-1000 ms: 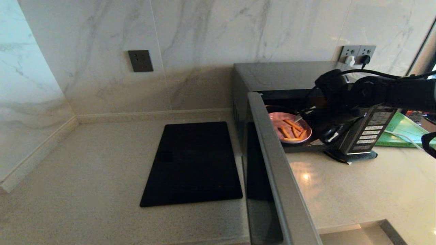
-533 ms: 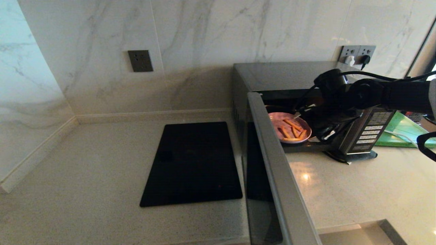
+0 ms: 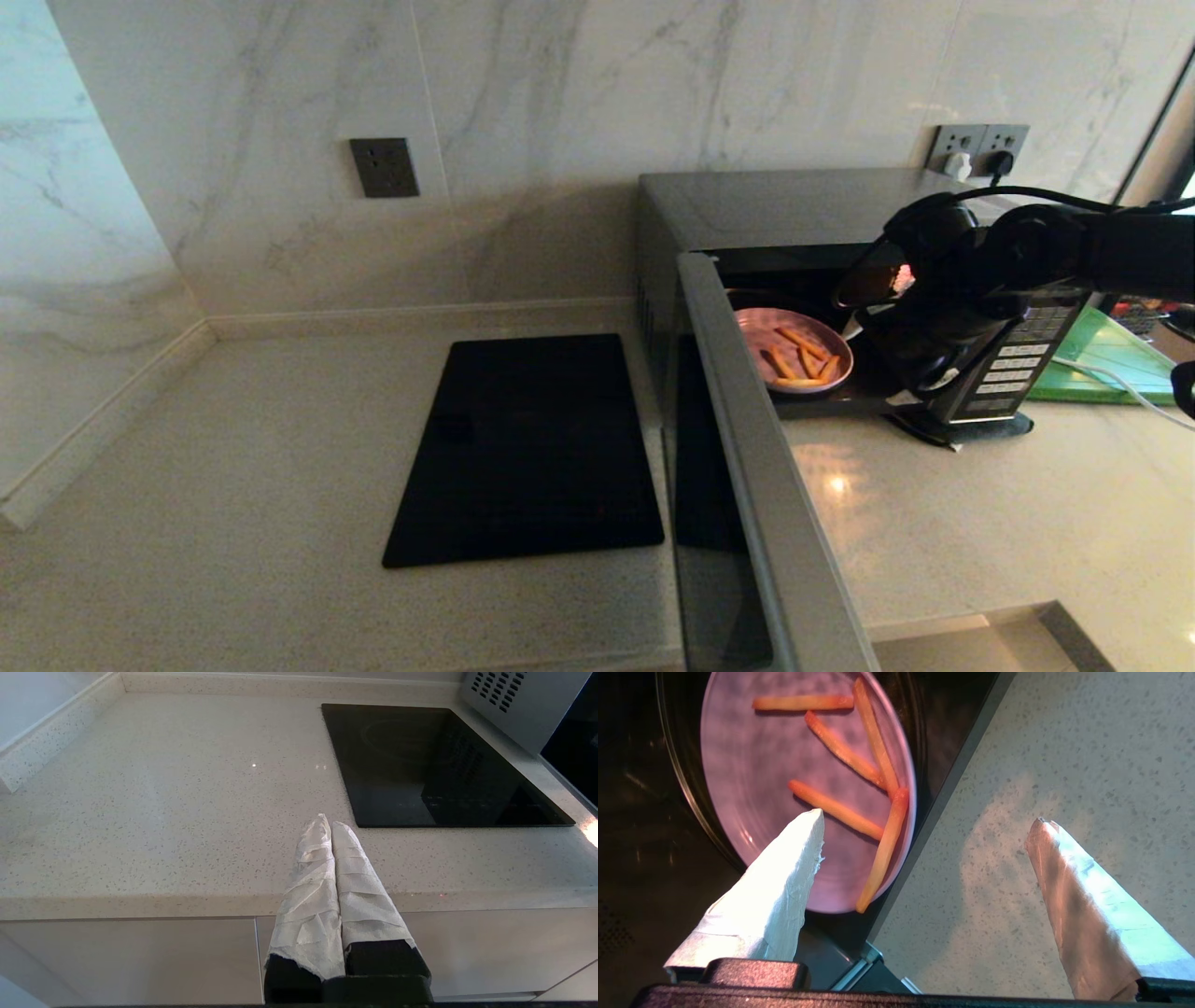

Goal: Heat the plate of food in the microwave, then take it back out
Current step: Take the plate out of the microwave

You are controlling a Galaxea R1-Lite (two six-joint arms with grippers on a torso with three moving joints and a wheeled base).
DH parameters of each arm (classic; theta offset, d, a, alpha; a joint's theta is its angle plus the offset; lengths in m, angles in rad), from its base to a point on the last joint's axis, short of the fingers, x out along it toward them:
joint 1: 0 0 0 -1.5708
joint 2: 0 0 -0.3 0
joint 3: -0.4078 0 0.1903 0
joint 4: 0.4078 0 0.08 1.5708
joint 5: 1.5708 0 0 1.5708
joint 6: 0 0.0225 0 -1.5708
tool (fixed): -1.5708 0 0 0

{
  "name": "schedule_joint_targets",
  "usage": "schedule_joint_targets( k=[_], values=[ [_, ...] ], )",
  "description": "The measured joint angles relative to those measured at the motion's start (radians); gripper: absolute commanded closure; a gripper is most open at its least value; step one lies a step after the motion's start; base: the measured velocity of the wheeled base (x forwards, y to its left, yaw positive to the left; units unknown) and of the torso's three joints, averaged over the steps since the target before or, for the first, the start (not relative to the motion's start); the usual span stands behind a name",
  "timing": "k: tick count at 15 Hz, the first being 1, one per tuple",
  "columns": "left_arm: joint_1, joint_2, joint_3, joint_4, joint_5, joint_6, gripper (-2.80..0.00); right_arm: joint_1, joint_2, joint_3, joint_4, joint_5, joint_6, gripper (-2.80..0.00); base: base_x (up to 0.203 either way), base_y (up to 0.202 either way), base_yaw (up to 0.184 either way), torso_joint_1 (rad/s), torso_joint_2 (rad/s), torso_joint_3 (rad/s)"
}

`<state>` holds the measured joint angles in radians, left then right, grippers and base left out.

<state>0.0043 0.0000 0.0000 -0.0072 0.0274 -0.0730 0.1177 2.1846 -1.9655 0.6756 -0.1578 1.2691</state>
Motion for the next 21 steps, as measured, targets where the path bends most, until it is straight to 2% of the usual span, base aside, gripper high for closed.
schedule_joint_targets(
  k=[4, 7, 11, 21],
  values=[
    [0.000, 0.000, 0.000, 0.000, 0.000, 0.000, 0.00, 0.000, 0.014, 0.011, 0.004, -0.001, 0.066, -2.80, 0.000, 0.000, 0.000, 0.000, 0.00, 0.000],
    [0.000, 0.000, 0.000, 0.000, -0.001, 0.000, 0.00, 0.000, 0.006, 0.039, 0.056, 0.023, 0.112, -2.80, 0.000, 0.000, 0.000, 0.000, 0.00, 0.000],
    [0.000, 0.000, 0.000, 0.000, -0.001, 0.000, 0.00, 0.000, -0.002, 0.057, 0.056, 0.039, 0.109, -2.80, 0.000, 0.000, 0.000, 0.000, 0.00, 0.000],
    [0.000, 0.000, 0.000, 0.000, 0.000, 0.000, 0.00, 0.000, 0.073, 0.000, 0.020, 0.041, 0.091, -2.80, 0.000, 0.000, 0.000, 0.000, 0.00, 0.000]
  ],
)
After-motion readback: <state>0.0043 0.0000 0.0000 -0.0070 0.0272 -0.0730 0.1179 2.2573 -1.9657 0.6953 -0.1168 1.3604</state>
